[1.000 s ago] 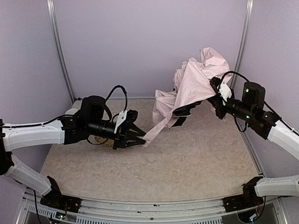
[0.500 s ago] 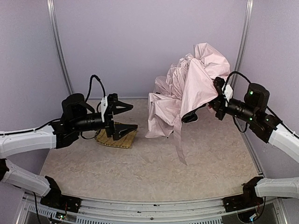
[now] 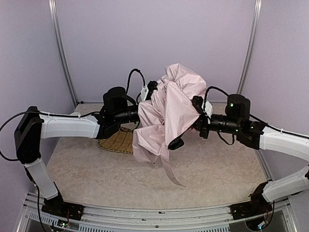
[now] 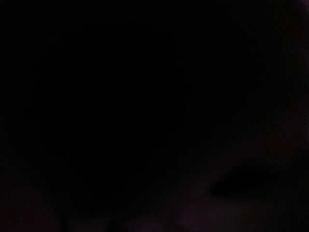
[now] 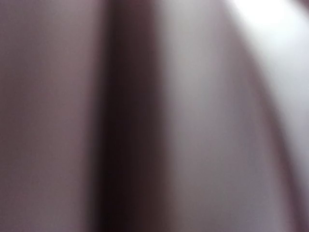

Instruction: Put away the umbrella

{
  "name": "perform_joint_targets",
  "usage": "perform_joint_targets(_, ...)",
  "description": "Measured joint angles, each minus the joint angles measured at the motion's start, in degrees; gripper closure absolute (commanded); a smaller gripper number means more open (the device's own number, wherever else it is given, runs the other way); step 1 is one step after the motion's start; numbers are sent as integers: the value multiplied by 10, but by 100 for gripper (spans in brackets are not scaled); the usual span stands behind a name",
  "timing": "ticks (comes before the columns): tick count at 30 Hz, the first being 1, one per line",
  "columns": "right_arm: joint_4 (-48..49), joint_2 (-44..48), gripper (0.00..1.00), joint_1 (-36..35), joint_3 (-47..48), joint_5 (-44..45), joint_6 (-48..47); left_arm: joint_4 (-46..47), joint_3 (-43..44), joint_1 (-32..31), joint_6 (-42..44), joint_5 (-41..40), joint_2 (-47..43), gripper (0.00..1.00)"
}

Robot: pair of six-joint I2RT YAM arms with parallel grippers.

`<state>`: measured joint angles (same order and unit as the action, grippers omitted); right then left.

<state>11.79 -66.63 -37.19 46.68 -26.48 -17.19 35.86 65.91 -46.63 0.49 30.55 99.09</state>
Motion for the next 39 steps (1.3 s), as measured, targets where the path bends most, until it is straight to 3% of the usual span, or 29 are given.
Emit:
perform_joint_targets(4, 22, -58, 100, -38, 4, 21, -7, -1, 64, -10, -8, -19, 37, 68)
perform_joint_targets(7, 35, -81, 100, -40, 16, 41, -6, -2, 88, -9, -14, -49, 54, 67)
perform_joint_targets(9, 45, -89, 100, -40, 22, 52, -4, -1, 93, -9, -16, -69, 58, 62)
perform_joint_targets(13, 66, -81, 100, -43, 15, 77, -1, 11, 90, -9, -17, -93, 59, 43)
perform_joint_targets(17, 76, -46, 100, -27, -12, 101, 3, 26, 43, -6, -14, -112, 43, 29)
perform_joint_targets(22, 68, -1, 100, 7, -20, 129, -10, 21, -38, 37, -6, -140, 3, 20)
perform_joint_targets(27, 50, 40, 100, 36, -15, 142, -40, 23, -125, 116, 4, -205, -56, 20)
perform_joint_targets(31, 25, 40, 100, 48, 14, 156, -68, 39, -215, 129, 13, -240, -117, 29)
perform_joint_targets(35, -3, 24, 100, 52, 65, 166, -90, 77, -311, 113, 23, -187, -180, 39)
perform_joint_targets(39, -15, 2, 100, 52, 108, 165, -102, 123, -355, 43, 35, -94, -206, 38)
